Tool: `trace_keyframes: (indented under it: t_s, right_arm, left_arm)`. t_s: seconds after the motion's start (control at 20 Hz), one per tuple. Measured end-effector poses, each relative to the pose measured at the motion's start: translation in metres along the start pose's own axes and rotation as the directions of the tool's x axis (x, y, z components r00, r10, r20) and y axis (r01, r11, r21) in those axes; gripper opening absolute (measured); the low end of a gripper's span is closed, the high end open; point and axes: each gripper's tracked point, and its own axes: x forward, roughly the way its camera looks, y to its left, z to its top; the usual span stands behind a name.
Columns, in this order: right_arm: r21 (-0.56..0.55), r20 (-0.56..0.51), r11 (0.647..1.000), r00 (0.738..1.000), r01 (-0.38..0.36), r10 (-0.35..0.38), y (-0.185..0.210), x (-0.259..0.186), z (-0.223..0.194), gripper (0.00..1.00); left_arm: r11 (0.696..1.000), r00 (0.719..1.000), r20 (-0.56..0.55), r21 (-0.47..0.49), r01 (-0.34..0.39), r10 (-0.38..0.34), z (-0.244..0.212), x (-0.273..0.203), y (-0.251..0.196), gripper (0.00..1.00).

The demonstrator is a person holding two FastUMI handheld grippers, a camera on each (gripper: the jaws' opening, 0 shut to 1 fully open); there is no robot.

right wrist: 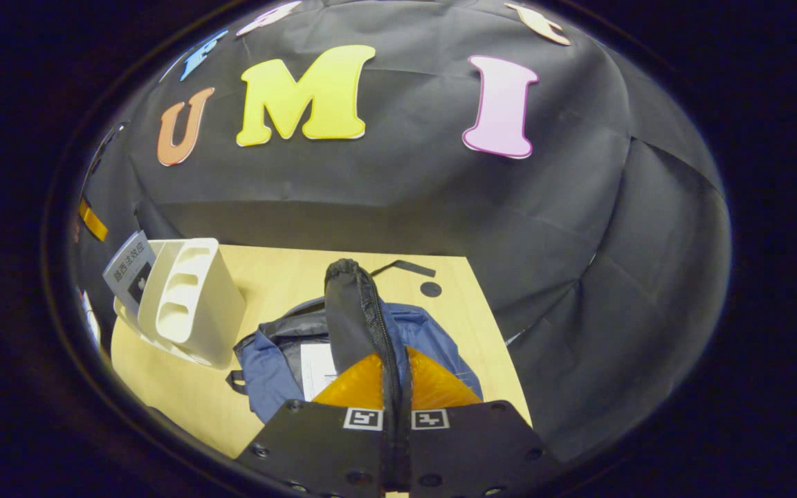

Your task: Open the schoolbag, grab two books from the bookshelf and put them into the schoolbag.

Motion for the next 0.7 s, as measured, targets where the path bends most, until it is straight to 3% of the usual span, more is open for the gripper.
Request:
trace_keyframes:
  t_s: [0.35,0.7]
  right_arm:
    - [0.024,-0.011,1.0,1.0,0.004,-0.004,-0.002,0.002,-0.006,0.0]
    - [0.01,-0.017,1.0,1.0,0.009,-0.009,0.0,0.004,-0.011,0.0]
  left_arm:
    - [0.992,0.969,-0.238,-0.121,0.036,-0.064,-0.025,0.058,0.011,0.99]
    - [0.994,0.938,-0.346,-0.104,-0.018,-0.019,-0.036,0.09,0.02,1.0]
